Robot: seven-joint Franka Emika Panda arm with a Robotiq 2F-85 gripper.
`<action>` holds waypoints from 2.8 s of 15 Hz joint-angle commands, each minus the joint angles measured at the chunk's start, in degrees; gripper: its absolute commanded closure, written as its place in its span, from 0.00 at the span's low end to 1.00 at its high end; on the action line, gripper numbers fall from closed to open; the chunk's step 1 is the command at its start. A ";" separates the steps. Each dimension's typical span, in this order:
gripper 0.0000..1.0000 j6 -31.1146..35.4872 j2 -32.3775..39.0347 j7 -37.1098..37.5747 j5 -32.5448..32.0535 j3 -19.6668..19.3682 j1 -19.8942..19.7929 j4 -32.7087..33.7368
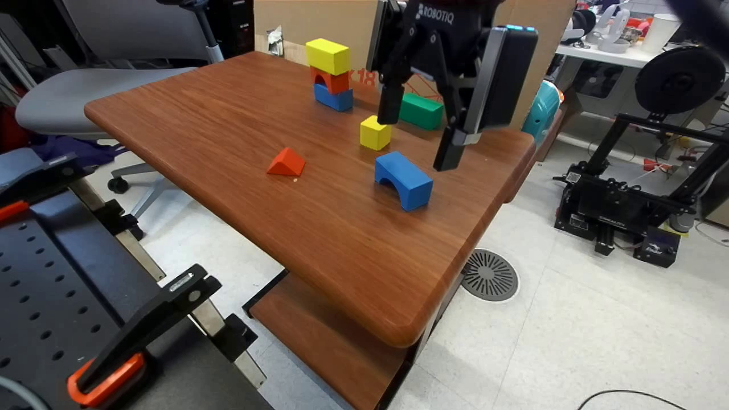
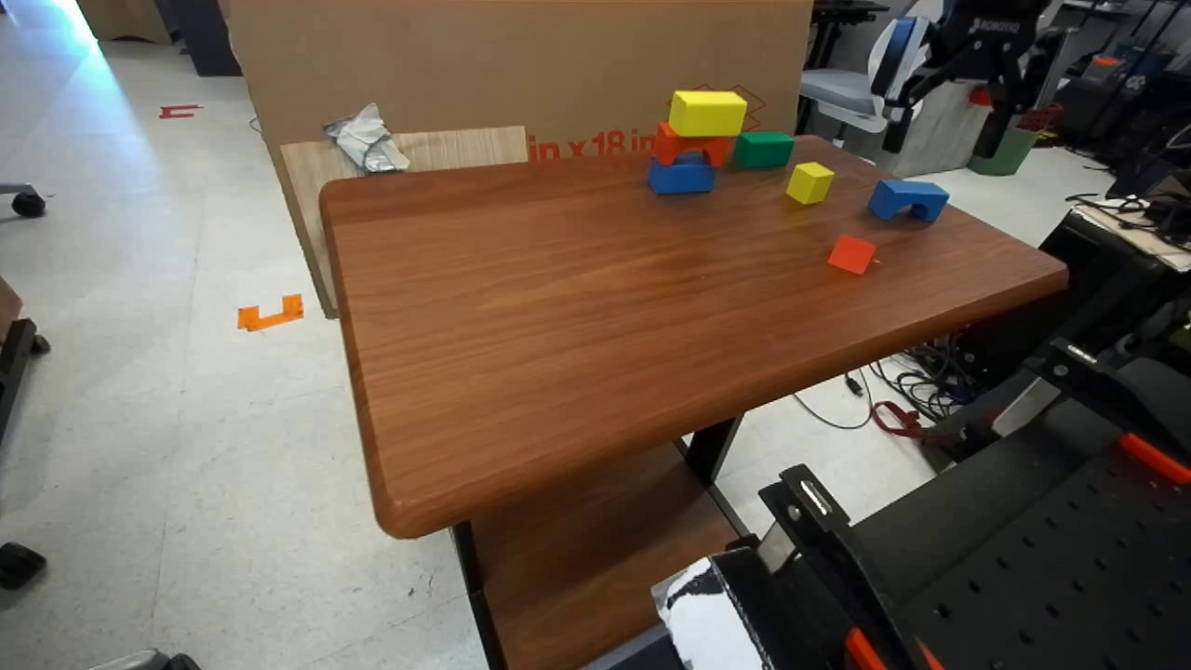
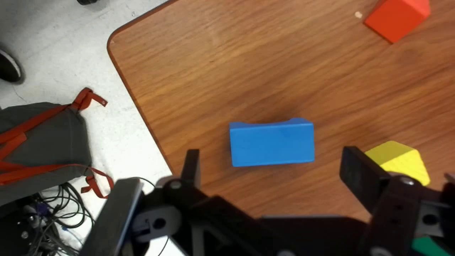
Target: Put the rectangular block on the yellow block
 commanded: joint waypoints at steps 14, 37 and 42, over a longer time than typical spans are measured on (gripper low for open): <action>0.49 -1.36 7.39 3.45 -5.47 -0.06 0.97 5.42; 0.57 2.86 -13.35 0.25 3.95 9.33 4.09 -3.93; 0.57 4.53 -11.86 1.49 3.39 10.36 6.45 -2.33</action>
